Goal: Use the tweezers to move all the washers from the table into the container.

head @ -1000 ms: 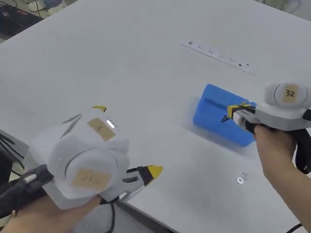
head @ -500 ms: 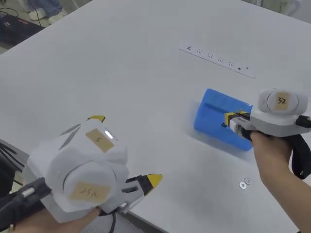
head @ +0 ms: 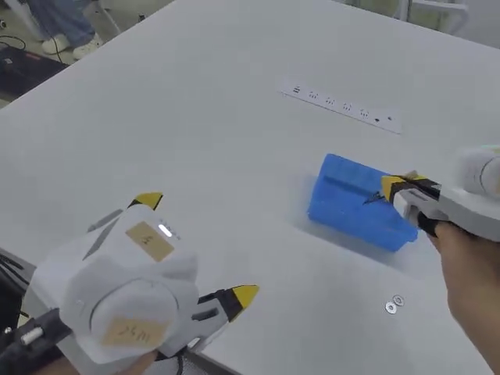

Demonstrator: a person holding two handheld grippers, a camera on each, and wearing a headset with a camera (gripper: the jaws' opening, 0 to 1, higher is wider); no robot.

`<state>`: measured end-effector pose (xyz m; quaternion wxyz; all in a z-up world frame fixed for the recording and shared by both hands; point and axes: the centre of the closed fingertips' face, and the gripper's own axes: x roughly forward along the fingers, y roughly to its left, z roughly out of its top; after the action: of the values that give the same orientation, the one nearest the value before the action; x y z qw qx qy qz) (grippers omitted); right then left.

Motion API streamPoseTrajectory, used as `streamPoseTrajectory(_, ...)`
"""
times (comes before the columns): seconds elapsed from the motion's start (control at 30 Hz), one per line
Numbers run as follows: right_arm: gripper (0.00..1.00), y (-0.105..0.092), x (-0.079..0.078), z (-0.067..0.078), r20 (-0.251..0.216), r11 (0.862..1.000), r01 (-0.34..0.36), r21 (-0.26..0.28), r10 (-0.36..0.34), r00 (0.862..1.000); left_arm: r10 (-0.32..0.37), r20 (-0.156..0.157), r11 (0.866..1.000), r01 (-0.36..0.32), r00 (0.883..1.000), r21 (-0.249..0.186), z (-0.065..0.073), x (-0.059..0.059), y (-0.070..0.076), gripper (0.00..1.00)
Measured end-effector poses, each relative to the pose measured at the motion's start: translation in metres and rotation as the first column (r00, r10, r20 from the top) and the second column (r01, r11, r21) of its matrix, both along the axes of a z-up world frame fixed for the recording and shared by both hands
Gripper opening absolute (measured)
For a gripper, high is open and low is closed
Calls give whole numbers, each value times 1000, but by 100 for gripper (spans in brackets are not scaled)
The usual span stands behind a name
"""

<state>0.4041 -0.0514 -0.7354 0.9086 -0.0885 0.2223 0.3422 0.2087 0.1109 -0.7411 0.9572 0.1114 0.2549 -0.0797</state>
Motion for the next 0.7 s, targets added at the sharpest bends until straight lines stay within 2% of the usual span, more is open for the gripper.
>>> streamPoseTrajectory(0.17, 1, -17, -13, 8, 29, 1000, 13, -6, -13, 1000, -11, 8, 1000, 11, 1000, 3, 1, -2, -2, 92)
streamPoseTrajectory(0.3, 1, -32, -26, 5, 18, 999, 33, -11, -33, 999, -1, 9, 1000, 1, 1000, -7, 0, -3, -2, 92)
streamPoseTrajectory(0.43, 1, -47, -39, -4, 1, 998, 56, -31, -56, 998, 5, 19, 1000, -5, 1000, -8, 0, -3, -2, 91)
streamPoseTrajectory(0.6, 1, -63, -53, -19, -45, 996, 82, -43, -83, 995, 8, 24, 1000, -8, 1000, -6, -1, -2, -3, 91)
streamPoseTrajectory(0.7, 1, -70, -64, -29, -68, 994, 93, -61, -97, 993, 5, 32, 1000, -5, 999, -5, 2, -2, -3, 91)
